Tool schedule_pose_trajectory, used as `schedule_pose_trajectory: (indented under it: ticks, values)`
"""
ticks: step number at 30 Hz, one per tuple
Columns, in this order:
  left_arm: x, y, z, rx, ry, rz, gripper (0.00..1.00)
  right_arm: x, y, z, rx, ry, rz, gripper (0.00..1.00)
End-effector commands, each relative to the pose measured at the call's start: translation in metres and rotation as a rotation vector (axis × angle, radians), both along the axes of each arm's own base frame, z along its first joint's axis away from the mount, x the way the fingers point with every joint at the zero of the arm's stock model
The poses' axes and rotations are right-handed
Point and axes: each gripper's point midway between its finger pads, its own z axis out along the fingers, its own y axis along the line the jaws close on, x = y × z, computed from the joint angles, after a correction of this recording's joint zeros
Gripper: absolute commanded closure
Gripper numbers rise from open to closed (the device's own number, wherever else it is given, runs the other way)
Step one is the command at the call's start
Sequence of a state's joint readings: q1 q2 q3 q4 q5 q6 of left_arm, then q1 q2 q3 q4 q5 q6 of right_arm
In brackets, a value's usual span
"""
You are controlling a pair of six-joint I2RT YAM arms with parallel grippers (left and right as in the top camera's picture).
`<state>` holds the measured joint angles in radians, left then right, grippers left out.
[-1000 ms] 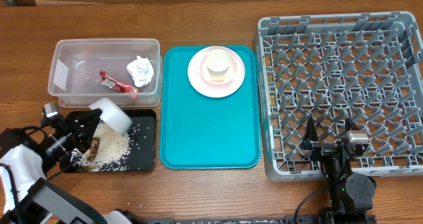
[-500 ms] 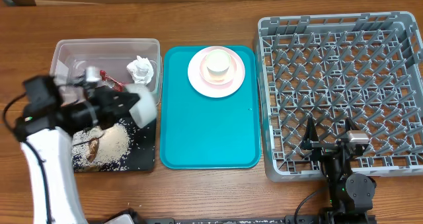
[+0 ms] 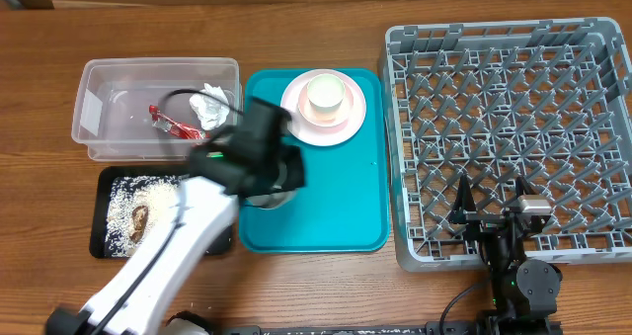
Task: Sort waste into correct bins and load items into the dishwasher
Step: 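Return the empty bowl with the left gripper onto the teal tray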
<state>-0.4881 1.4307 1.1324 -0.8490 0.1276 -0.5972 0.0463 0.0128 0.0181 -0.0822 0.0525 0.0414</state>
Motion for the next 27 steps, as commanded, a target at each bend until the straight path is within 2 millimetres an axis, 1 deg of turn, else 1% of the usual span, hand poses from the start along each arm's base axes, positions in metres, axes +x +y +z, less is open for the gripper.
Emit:
schedule_pose_trajectory:
  ticks: [1,4,7,9,12,13,15,18,19,20,21,22,23,25,27]
  values:
    - [0.008,-0.007,-0.025,0.151,-0.026,0.030,0.96,0.000,-0.002,-0.002,0.005,-0.004,-0.009,0.00]
    - [0.007,-0.019,-0.046,0.211,-0.018,-0.007,0.96,0.000,-0.002,-0.002,0.005,-0.004,-0.009,0.00]
    - [0.007,-0.022,-0.061,0.248,-0.002,-0.011,0.96,0.000,-0.002,-0.002,0.005,-0.004,-0.009,0.00]
    - [0.006,-0.022,-0.066,0.251,0.016,-0.006,0.96,0.000,-0.002,-0.002,0.005,-0.004,-0.009,0.00]
    - [0.003,-0.027,-0.069,0.231,0.032,-0.017,0.95,0.000,-0.002,-0.002,0.005,-0.004,-0.009,0.00]
    - [0.003,-0.027,-0.069,0.229,0.034,-0.019,0.92,0.000,-0.002,-0.002,0.005,-0.004,-0.009,0.00]
    - [0.005,-0.028,-0.068,0.229,0.026,-0.026,0.82,0.000,-0.002,-0.002,0.005,-0.004,-0.009,0.00]
    - [0.010,-0.031,-0.065,0.221,-0.003,-0.049,0.59,0.000,-0.002,-0.002,0.005,-0.004,-0.009,0.00]
    - [0.013,-0.033,-0.062,0.217,-0.015,-0.059,0.50,0.000,-0.002,-0.002,0.005,-0.004,-0.009,0.00]
    - [0.016,-0.036,-0.058,0.213,-0.027,-0.067,0.37,0.000,-0.002,-0.002,0.005,-0.004,-0.009,0.00]
    - [0.018,-0.037,-0.055,0.210,-0.036,-0.073,0.32,0.000,-0.002,-0.002,0.005,-0.004,-0.009,0.00]
    - [0.021,-0.039,-0.050,0.205,-0.048,-0.079,0.29,0.000,-0.002,-0.002,0.005,-0.004,-0.009,0.00]
    - [0.023,-0.041,-0.045,0.202,-0.055,-0.083,0.28,0.000,-0.002,-0.002,0.005,-0.004,-0.009,0.00]
    - [0.027,-0.044,-0.034,0.201,-0.070,-0.101,0.29,0.000,-0.002,-0.002,0.005,-0.004,-0.009,0.00]
    - [0.033,-0.049,-0.016,0.192,-0.097,-0.117,0.29,0.000,-0.002,-0.002,0.005,-0.004,-0.009,0.00]
